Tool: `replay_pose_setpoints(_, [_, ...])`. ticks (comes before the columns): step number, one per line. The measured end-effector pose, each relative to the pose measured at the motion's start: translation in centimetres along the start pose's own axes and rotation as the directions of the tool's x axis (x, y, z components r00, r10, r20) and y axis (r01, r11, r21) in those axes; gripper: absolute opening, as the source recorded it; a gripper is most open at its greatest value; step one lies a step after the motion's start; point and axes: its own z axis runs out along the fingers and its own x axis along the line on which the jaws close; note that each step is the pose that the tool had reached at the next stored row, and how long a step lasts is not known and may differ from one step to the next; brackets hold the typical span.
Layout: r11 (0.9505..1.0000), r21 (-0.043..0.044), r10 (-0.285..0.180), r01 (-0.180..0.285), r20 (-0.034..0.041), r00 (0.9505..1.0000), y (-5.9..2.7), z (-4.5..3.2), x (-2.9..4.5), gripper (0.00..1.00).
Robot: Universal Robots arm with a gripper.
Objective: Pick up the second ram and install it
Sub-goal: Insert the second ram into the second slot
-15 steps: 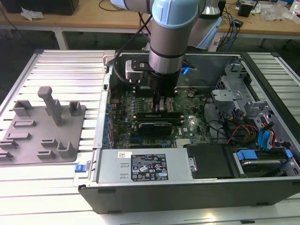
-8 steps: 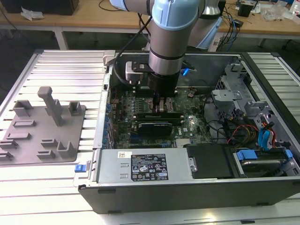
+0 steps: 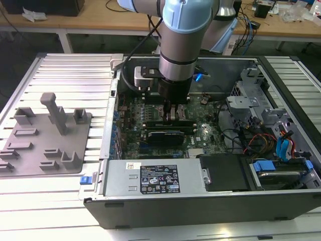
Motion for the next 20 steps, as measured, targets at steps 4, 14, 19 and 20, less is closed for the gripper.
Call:
replay_pose_setpoints(4, [1.0,0.0001,0.0,0.0,0.0001,1.0,0.07,-2.39,-0.11,0.16])
replay_pose_setpoints(14, [1.0,0.0001,0.0,0.0,0.0002,1.0,0.1,-3.31,-0.16,0.08])
replay_pose_setpoints(19, [1.0,0.0001,0.0,0.0,0.0003,1.0,0.1,-3.31,-0.16,0.08])
replay_pose_setpoints(20, [1.0,0.0001,0.0,0.0,0.0003,1.0,0.1,-3.31,-0.16,0.08])
